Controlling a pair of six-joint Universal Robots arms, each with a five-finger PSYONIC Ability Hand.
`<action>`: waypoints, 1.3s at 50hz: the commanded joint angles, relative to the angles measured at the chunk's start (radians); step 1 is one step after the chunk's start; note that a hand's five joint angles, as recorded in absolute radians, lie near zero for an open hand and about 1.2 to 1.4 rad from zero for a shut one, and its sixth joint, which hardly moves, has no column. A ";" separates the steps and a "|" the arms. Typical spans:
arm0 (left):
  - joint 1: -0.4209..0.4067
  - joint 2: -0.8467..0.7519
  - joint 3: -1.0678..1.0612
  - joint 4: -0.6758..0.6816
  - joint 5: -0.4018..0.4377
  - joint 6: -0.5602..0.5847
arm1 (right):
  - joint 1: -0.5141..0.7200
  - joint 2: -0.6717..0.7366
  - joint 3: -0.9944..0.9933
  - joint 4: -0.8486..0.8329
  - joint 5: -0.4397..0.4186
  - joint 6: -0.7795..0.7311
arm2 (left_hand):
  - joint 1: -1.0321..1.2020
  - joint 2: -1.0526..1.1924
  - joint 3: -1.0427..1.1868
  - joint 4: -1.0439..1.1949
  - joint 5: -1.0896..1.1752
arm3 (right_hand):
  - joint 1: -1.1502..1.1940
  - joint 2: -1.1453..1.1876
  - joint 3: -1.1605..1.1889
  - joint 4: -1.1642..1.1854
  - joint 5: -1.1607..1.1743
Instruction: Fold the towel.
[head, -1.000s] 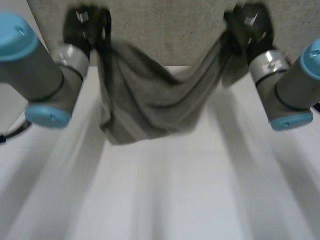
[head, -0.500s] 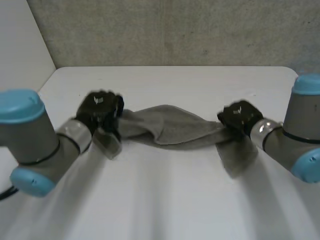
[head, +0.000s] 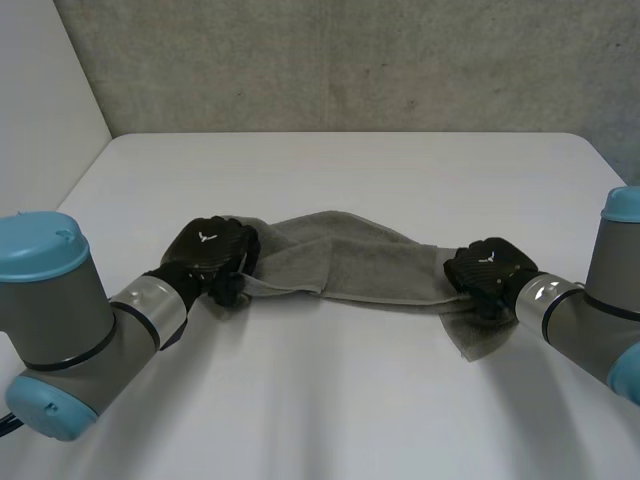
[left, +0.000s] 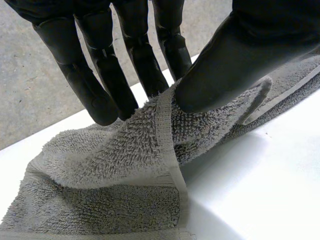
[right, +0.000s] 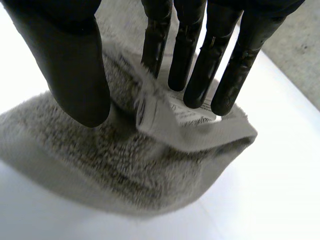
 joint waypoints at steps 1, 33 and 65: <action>0.007 -0.002 0.001 0.000 0.000 0.000 | -0.001 -0.013 -0.029 -0.014 -0.025 0.021 | -0.112 -0.134 -0.153 -0.132 -0.306 | -0.005 -0.027 -0.012 -0.012 0.011; 0.015 -0.004 0.004 0.002 0.000 0.000 | 0.007 0.098 -0.165 0.019 -0.017 0.096 | -0.115 -0.137 -0.156 -0.135 -0.308 | 0.016 -0.007 0.008 0.009 0.031; 0.024 -0.140 0.034 0.069 -0.092 0.003 | -0.073 -0.088 -0.113 -0.123 -0.012 0.332 | -0.737 -0.759 -0.778 -0.757 -0.930 | 0.669 0.647 0.662 0.662 0.685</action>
